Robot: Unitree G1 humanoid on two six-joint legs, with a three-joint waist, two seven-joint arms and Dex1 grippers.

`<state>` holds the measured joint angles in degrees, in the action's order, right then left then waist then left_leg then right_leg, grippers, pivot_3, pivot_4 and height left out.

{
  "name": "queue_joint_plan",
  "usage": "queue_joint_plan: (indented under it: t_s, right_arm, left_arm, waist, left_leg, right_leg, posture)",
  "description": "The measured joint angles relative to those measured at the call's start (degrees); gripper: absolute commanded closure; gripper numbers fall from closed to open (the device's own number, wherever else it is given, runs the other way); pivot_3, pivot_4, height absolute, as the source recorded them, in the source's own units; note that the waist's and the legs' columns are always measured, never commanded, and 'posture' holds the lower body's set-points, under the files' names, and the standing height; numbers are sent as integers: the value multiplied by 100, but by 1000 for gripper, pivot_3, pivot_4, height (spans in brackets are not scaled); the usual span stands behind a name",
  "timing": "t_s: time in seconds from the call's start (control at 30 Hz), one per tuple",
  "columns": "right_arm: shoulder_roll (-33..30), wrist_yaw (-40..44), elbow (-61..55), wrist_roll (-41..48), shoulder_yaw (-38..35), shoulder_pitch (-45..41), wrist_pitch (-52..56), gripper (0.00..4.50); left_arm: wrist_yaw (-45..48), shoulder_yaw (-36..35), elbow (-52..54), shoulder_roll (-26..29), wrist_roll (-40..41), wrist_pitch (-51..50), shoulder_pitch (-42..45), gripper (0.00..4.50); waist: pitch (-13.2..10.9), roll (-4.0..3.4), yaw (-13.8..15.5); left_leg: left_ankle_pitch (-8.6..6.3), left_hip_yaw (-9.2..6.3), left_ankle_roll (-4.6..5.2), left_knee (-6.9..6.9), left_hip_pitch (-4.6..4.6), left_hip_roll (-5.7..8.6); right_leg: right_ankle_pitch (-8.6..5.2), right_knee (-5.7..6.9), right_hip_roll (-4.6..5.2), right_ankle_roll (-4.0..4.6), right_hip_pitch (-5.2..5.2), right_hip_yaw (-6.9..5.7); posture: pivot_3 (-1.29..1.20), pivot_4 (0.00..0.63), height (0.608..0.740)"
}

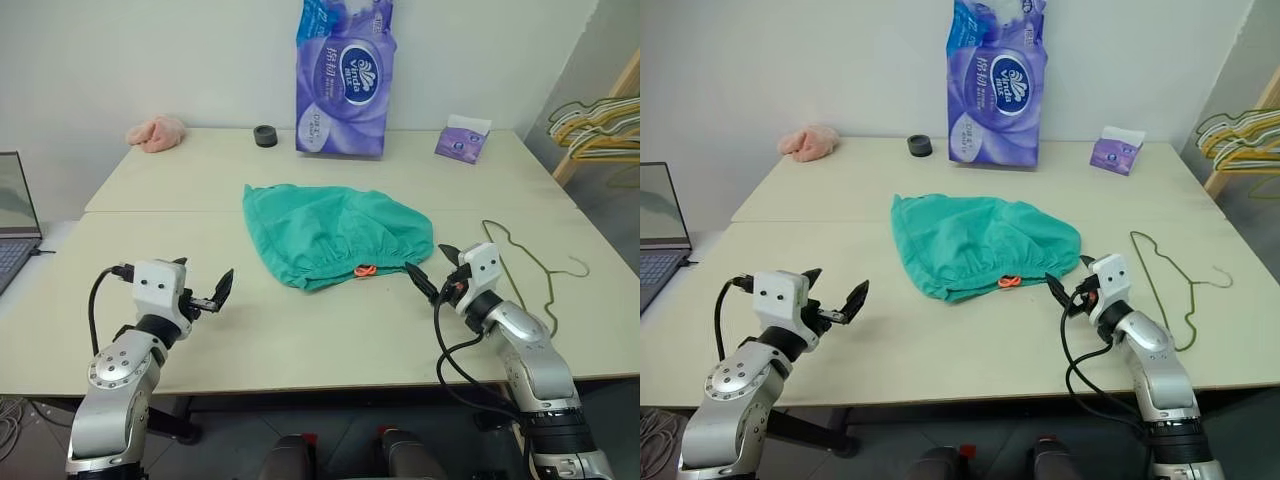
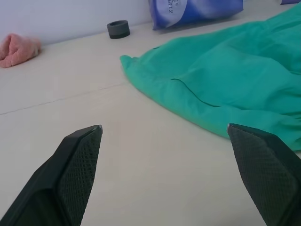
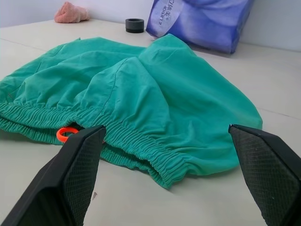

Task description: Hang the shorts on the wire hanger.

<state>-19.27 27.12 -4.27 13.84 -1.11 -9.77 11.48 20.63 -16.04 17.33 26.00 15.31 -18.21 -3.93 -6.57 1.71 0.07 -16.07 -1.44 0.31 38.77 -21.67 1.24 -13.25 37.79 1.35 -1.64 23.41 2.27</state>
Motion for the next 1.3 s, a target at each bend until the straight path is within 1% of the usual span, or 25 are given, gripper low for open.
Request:
queue_joint_plan:
  t_s: [0.17,0.33,0.53,0.7,0.87,0.97,1.07,1.17,1.3]
  right_arm:
    - [-39,78,0,-156,62,0,-208,49]
    - [-200,488,-67,-171,258,17,-335,49]
    - [-270,737,-231,-163,354,16,-365,49]
    - [-425,1031,-354,-164,508,39,-369,49]
    - [-680,1482,-535,-227,811,26,-519,49]
    - [-726,1739,-549,-303,1057,-68,-578,49]
    - [-717,1909,-491,-423,1303,-343,-621,49]
    - [-657,1971,-329,-653,1560,-694,-671,49]
    - [-349,1906,114,-1237,2148,-1126,-713,49]
  left_arm:
    - [55,1,4,4,-18,127,-65,0]
    - [83,19,5,5,-78,123,-88,0]
    - [160,32,4,6,-93,275,-76,0]
    - [503,28,1,40,49,520,-93,0]
    - [939,24,-17,206,275,602,-98,0]
    - [1258,-7,-80,417,502,553,-74,0]
    - [1685,-56,-119,704,892,289,-75,0]
    - [2149,-158,-119,1139,1199,-4,-115,0]
    - [2826,-341,-227,1873,1292,-129,-217,0]
  waist:
    - [0,0,-1]
    - [0,0,-1]
    - [1,0,-2]
    - [0,-1,-5]
    - [0,0,-13]
    - [0,-1,-21]
    - [0,0,-37]
    - [0,0,-46]
    - [1,1,-79]
  left_leg:
    - [0,0,0,0,1,0]
    - [0,1,0,0,1,0]
    - [0,0,0,0,2,0]
    - [0,1,0,0,2,0]
    - [0,1,0,0,3,-1]
    - [0,2,0,0,4,-2]
    - [0,3,0,0,5,-3]
    - [0,3,0,-1,8,-4]
    - [0,3,0,-4,12,-8]
  right_leg:
    - [0,0,-4,0,0,0]
    - [0,0,-5,0,0,0]
    - [0,0,-4,0,-1,0]
    - [0,0,-4,0,-1,0]
    - [-1,-1,-6,0,-1,-4]
    - [-1,-1,-8,0,-1,-6]
    - [-2,-1,-10,0,-1,-9]
    - [-5,1,-14,5,-1,-10]
    - [-10,4,-17,13,0,-10]
  posture:
    - [50,64,740]
    - [45,66,740]
    - [39,67,740]
    - [19,68,740]
    - [6,69,740]
    - [-7,68,740]
    - [-9,68,740]
    - [-10,67,740]
    - [-4,66,740]
